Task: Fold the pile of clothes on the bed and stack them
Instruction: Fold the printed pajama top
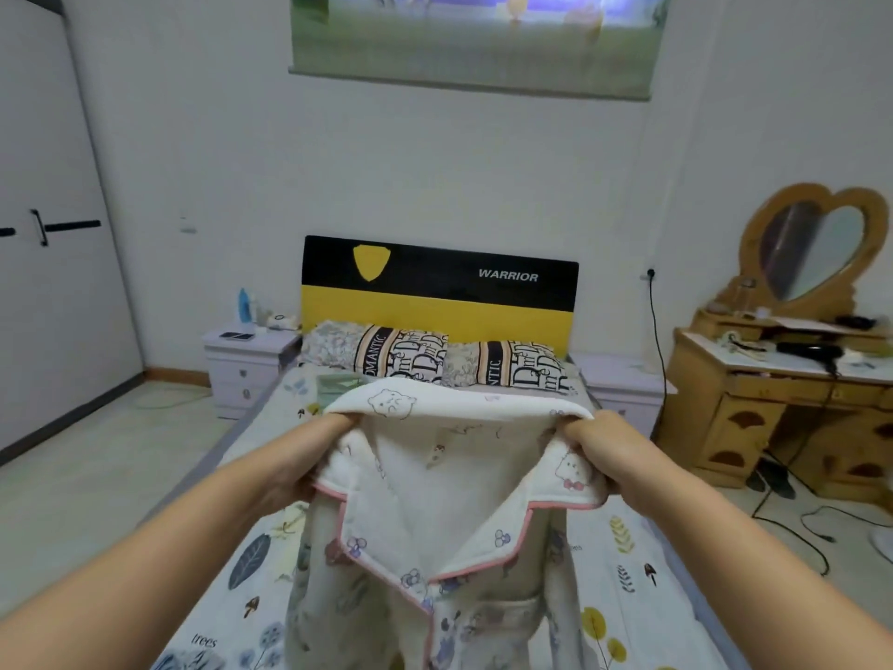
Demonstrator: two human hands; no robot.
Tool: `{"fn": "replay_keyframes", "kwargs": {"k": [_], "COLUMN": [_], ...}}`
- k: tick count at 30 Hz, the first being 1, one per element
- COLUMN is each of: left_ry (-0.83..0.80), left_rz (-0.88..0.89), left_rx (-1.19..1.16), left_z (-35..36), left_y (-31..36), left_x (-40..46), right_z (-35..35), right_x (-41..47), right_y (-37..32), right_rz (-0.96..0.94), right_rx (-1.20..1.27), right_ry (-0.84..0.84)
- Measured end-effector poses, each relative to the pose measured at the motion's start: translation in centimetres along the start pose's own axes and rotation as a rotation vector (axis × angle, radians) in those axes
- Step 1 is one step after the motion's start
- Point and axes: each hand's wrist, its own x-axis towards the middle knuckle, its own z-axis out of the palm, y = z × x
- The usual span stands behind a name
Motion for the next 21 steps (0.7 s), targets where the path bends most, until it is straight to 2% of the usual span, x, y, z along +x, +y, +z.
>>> {"fn": "replay_keyframes", "kwargs": {"k": [3,6,11,15,18,21], "left_ry": [-0.133,-0.282,-0.433,-0.331,-0.126,-0.043], "left_rz": [0.002,0.023,0.082,0.146,0.238,0.318], "left_rx": [-0.071,-0.092,-0.117,0.032,0.227,0.154], "left_z": [0.2,-0.7,-4.1,-5.0,-4.5,-3.9], "left_y": [0.9,2.1,2.7,2.2,1.6,1.3], "left_x": [-0.8,-1.8,-1.9,-1.8,-1.8,-2.0], "right_z": [0.4,0.4,-0.3,-1.7,-2.5,-2.1], "right_x": [0.2,0.0,-0.3,-0.5,-0.5,-0.9], "right_y": [2.0,3.8,5.5,4.9,5.2,6.6], "right_rz": [0.011,0.107,0.158,0.212,0.232,0.171], "right_rx": [0.066,0.294,0.291,0.402,0.537,0.509], "right_ry": [-0.005,-0.073,-0.096,-0.329,-0.516,-0.670]}}
